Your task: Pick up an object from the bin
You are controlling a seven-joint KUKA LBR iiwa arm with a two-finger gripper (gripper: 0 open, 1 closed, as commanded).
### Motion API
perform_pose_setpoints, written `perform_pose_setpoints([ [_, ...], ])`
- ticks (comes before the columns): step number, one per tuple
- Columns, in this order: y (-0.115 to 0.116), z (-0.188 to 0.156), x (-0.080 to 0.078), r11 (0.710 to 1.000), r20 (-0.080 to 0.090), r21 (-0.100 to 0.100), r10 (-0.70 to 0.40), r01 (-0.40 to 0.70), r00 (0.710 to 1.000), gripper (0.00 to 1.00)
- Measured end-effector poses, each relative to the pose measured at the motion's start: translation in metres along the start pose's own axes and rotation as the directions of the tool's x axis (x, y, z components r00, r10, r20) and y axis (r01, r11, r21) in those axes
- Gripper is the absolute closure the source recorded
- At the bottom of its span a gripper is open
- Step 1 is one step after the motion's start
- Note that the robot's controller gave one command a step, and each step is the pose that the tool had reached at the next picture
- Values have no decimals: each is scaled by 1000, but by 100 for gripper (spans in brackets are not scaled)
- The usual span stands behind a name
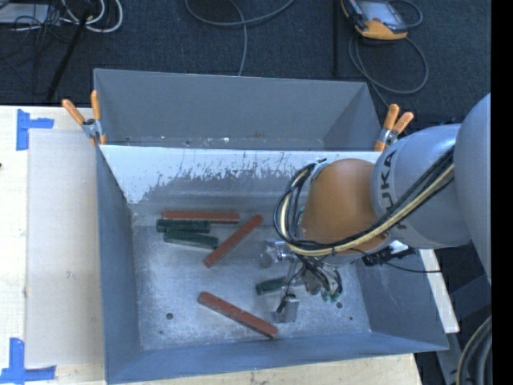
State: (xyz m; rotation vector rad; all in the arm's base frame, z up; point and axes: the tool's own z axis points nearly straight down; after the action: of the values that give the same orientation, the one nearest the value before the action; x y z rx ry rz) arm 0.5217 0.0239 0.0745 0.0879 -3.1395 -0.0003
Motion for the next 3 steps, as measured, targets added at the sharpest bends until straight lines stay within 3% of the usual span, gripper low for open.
perform_pose_setpoints([
  [1, -1, -5, 4, 1000, 1, 0, 28, -28, 1000, 0],
  [2, 0, 0, 0, 1000, 1, 0, 3, -3, 1000, 100],
  [3, 0, 0, 0, 1000, 1, 0, 3, -3, 1000, 100],
])
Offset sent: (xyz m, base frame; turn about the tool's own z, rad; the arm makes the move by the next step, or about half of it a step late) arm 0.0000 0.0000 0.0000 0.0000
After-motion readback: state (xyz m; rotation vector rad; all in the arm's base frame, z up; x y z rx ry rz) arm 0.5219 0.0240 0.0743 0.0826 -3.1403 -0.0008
